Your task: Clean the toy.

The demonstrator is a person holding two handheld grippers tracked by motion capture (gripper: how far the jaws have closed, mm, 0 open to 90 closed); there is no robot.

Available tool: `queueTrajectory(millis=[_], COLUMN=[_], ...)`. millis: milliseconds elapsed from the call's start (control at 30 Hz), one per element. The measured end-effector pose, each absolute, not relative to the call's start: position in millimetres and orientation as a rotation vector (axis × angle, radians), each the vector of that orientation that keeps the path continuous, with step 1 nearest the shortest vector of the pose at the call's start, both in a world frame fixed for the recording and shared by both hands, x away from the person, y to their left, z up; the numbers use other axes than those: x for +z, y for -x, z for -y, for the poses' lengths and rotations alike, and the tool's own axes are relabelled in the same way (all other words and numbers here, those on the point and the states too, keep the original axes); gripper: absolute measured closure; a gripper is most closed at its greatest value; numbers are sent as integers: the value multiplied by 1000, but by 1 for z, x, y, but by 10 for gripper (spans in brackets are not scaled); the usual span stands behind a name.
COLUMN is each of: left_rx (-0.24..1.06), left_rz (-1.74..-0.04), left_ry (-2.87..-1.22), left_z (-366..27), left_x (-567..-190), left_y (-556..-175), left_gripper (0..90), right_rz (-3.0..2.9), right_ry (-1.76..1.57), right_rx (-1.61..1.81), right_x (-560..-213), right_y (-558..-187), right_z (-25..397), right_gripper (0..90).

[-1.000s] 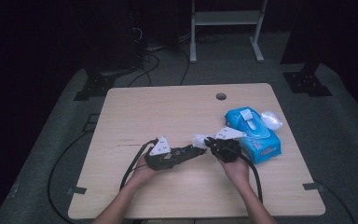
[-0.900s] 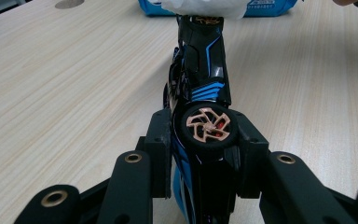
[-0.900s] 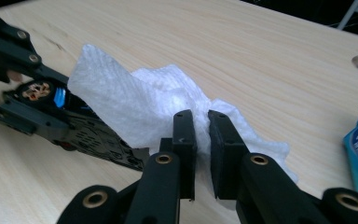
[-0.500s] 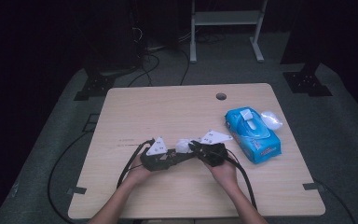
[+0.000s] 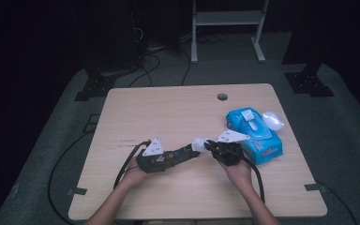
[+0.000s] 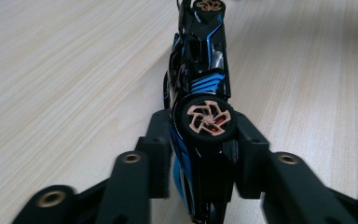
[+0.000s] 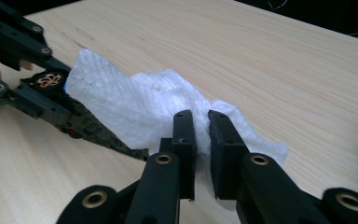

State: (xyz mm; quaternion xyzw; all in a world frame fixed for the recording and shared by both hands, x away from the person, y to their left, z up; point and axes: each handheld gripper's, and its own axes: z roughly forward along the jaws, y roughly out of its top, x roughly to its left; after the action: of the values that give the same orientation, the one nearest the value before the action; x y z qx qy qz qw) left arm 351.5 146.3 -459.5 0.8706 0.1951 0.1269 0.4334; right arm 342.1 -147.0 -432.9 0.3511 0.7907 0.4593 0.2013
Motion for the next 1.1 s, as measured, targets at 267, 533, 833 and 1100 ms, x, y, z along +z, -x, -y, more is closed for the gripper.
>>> queueTrajectory(millis=[267,533,833,1100], left_rx=[327,299,300,321], left_rz=[-432,-425,-418,-398], left_ry=[-2210,-2299,-2422,-2532], left_z=[-125,-95,-68,-53], left_x=[-442,-430,-427,-431], left_y=[-358,-374,-389,-391], left_gripper=[530,519,521,530], right_rz=[-2198,-2178,-2174,-2173], right_ry=[-1036,-1069,-1086,-1101], right_rx=[1319,1341,1368,1373], right_x=[-434,-436,-438,-440], right_y=[-332,-330,-333,-336], right_z=[173,183,182,180], right_gripper=[812,812,812,812])
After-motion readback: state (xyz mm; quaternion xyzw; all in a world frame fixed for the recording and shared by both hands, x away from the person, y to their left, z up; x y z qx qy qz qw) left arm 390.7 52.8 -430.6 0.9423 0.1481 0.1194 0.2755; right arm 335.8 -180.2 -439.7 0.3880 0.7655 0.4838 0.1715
